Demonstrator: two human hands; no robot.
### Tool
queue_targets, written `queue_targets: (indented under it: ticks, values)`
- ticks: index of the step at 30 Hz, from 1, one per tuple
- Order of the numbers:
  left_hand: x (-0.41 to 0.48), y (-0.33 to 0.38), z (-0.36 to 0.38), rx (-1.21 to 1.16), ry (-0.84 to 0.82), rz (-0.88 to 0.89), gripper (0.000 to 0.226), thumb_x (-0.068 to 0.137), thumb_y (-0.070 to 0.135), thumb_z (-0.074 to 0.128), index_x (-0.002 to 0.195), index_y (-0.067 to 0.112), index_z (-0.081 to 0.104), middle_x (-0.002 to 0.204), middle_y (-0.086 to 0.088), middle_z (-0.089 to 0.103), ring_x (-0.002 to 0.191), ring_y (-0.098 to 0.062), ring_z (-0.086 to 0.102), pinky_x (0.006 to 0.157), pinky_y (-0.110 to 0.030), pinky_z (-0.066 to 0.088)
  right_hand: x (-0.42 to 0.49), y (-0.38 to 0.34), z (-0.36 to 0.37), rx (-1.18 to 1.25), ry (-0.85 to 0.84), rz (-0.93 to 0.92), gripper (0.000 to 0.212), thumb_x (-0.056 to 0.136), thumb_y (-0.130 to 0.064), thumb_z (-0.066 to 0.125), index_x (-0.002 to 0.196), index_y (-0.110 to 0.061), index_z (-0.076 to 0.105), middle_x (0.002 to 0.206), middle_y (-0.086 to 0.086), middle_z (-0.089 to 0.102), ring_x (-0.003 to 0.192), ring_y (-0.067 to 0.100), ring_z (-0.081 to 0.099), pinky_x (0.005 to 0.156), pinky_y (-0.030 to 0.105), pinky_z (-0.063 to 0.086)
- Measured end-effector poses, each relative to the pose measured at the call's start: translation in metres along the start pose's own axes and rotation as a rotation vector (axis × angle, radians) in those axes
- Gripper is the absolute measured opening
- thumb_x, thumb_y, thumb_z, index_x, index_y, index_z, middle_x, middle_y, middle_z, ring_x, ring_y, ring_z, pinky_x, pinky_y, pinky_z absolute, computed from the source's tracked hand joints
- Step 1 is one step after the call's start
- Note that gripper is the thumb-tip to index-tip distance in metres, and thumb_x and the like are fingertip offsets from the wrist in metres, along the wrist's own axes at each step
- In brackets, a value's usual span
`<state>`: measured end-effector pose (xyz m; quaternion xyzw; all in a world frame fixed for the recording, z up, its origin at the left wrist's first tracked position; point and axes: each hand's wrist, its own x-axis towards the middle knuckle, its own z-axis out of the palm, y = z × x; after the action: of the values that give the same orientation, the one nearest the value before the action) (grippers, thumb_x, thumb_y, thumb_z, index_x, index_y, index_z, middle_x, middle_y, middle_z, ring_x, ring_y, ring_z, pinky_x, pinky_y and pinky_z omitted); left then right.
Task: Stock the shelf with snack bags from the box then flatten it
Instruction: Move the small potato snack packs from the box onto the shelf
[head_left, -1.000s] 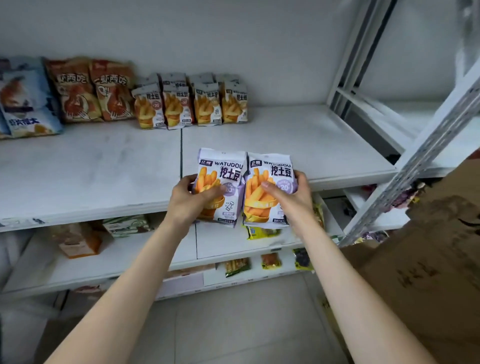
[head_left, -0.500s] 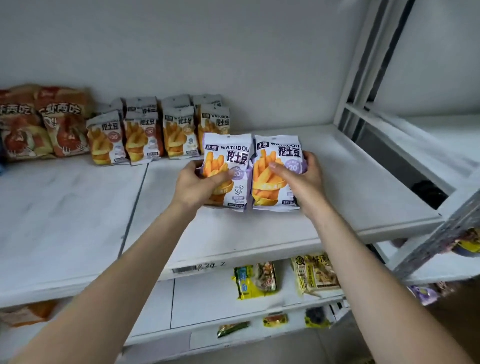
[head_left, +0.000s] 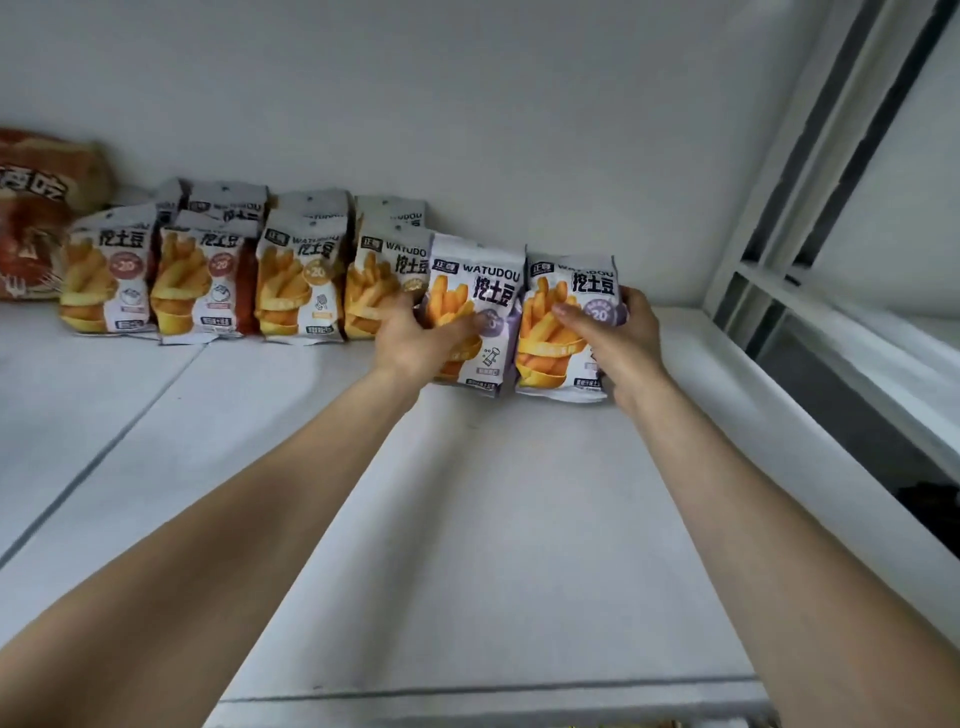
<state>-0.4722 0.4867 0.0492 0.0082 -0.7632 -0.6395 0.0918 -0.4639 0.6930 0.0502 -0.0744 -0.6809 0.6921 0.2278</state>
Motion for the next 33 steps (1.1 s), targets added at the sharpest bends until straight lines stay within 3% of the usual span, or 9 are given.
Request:
queue_targets:
  ticks: [6, 10, 12, 17, 23, 27, 29, 31, 33]
  values:
    - [0.051, -0.013, 0.048, -0.020, 0.038, 0.007, 0.090, 0.044, 0.059, 0.087, 0.121, 0.021, 0.058, 0.111, 0.004, 0.068, 0.103, -0.020, 0.065, 0.091, -0.042, 0.055, 0.066, 0.019, -0.003, -0.017, -0.057, -0.003, 0.063, 0.068, -0.013, 0.088, 0.121, -0.012, 0.054, 0.102, -0.004, 0.069, 0.086, 0.003, 0.068, 0.074, 0.021, 0.056]
    - [0.082, -0.024, 0.074, -0.038, 0.042, -0.012, 0.066, 0.070, 0.043, 0.085, 0.120, 0.016, 0.052, 0.116, -0.001, 0.064, 0.104, -0.020, 0.062, 0.091, -0.038, 0.054, 0.104, 0.035, -0.002, -0.001, -0.060, -0.024, 0.060, 0.068, -0.013, 0.088, 0.117, -0.013, 0.054, 0.103, -0.003, 0.070, 0.090, 0.009, 0.069, 0.083, 0.031, 0.058]
    - [0.097, -0.031, 0.083, -0.053, 0.063, 0.003, 0.064, 0.074, 0.042, 0.082, 0.124, 0.017, 0.051, 0.118, -0.003, 0.064, 0.105, -0.021, 0.062, 0.093, -0.040, 0.053, 0.119, 0.043, 0.004, 0.009, -0.069, -0.033, 0.059, 0.068, -0.013, 0.088, 0.116, -0.015, 0.054, 0.103, -0.003, 0.070, 0.093, 0.011, 0.070, 0.086, 0.034, 0.058]
    - [0.131, -0.042, 0.091, -0.068, 0.122, 0.060, 0.075, 0.074, 0.049, 0.079, 0.135, 0.024, 0.045, 0.124, 0.002, 0.064, 0.115, -0.022, 0.061, 0.098, -0.047, 0.051, 0.148, 0.056, 0.027, 0.008, -0.080, -0.043, 0.064, 0.070, -0.016, 0.087, 0.124, -0.010, 0.053, 0.111, 0.002, 0.069, 0.097, 0.014, 0.069, 0.085, 0.032, 0.058]
    - [0.160, -0.052, 0.094, -0.049, 0.148, 0.113, 0.090, 0.076, 0.054, 0.073, 0.149, 0.027, 0.027, 0.144, 0.002, 0.050, 0.135, -0.023, 0.046, 0.109, -0.050, 0.040, 0.171, 0.070, 0.047, -0.033, -0.111, -0.064, 0.057, 0.074, -0.020, 0.085, 0.121, -0.013, 0.053, 0.112, 0.002, 0.068, 0.099, 0.016, 0.067, 0.080, 0.029, 0.058]
    - [0.168, -0.053, 0.099, 0.084, 0.182, 0.122, 0.084, 0.087, 0.049, 0.065, 0.151, 0.020, 0.019, 0.150, -0.005, 0.041, 0.140, -0.027, 0.037, 0.114, -0.050, 0.033, 0.180, 0.079, 0.047, -0.079, -0.141, -0.063, 0.056, 0.078, -0.025, 0.082, 0.122, -0.015, 0.049, 0.109, -0.003, 0.065, 0.100, 0.014, 0.065, 0.086, 0.034, 0.056]
    - [0.170, -0.050, 0.101, 0.195, 0.215, 0.094, 0.081, 0.088, 0.052, 0.062, 0.149, 0.017, 0.021, 0.150, -0.009, 0.040, 0.140, -0.030, 0.037, 0.114, -0.050, 0.032, 0.181, 0.080, 0.049, -0.168, -0.130, -0.080, 0.064, 0.076, -0.037, 0.081, 0.125, -0.014, 0.045, 0.115, -0.001, 0.063, 0.105, 0.017, 0.062, 0.095, 0.041, 0.053]
    - [0.166, -0.042, 0.104, 0.333, 0.266, 0.053, 0.076, 0.091, 0.050, 0.059, 0.147, 0.011, 0.026, 0.146, -0.013, 0.044, 0.135, -0.033, 0.043, 0.109, -0.047, 0.038, 0.176, 0.079, 0.050, -0.367, -0.033, -0.117, 0.081, 0.072, -0.053, 0.079, 0.130, -0.011, 0.042, 0.125, 0.009, 0.058, 0.116, 0.027, 0.055, 0.099, 0.044, 0.048]
    - [0.158, -0.033, 0.108, 0.462, 0.331, 0.057, 0.075, 0.093, 0.044, 0.059, 0.148, 0.007, 0.024, 0.145, -0.016, 0.043, 0.132, -0.035, 0.045, 0.101, -0.047, 0.042, 0.164, 0.075, 0.051, -0.554, 0.076, -0.193, 0.090, 0.075, -0.058, 0.074, 0.139, -0.008, 0.036, 0.133, 0.017, 0.048, 0.122, 0.034, 0.045, 0.098, 0.044, 0.045]
